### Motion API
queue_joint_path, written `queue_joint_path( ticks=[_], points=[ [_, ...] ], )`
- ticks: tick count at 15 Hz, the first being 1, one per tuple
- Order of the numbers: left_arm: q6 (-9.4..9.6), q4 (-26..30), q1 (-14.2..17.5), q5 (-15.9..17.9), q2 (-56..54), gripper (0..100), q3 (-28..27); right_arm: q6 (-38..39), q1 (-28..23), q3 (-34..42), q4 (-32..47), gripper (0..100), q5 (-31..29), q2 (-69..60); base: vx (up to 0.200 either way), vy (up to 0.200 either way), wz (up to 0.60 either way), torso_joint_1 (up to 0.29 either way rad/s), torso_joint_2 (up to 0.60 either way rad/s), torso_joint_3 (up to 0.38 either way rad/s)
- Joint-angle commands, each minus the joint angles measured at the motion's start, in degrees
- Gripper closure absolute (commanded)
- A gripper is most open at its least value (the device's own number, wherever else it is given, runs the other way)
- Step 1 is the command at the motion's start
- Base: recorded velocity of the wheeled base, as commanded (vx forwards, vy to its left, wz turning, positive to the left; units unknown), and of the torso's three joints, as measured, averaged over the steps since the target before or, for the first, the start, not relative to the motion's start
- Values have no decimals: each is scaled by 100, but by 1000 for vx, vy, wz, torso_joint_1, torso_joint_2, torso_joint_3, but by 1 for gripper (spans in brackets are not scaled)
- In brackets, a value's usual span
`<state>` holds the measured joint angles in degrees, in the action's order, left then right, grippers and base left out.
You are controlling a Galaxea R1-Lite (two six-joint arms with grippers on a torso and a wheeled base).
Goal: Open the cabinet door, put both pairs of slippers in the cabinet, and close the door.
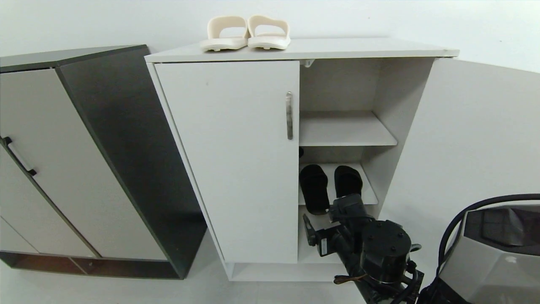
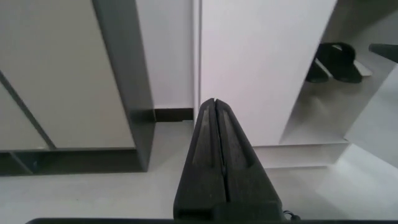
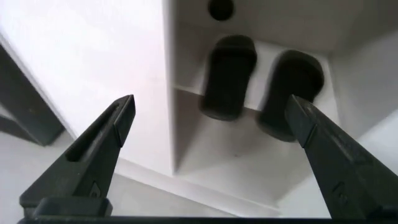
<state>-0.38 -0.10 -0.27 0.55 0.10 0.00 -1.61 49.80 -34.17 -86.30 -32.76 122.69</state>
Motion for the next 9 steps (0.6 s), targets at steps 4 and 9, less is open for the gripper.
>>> queue_joint_path(
  ticks=[4,9],
  points=[
    [3,1,9,-2,-1,100,0,-6,4,33,-10,0,-3,27,0,200,0,0,2,1],
    [29,1,0,-2,-1,100,0,-6,4,33,-19,0,-3,27,0,200,0,0,2,2]
  ],
)
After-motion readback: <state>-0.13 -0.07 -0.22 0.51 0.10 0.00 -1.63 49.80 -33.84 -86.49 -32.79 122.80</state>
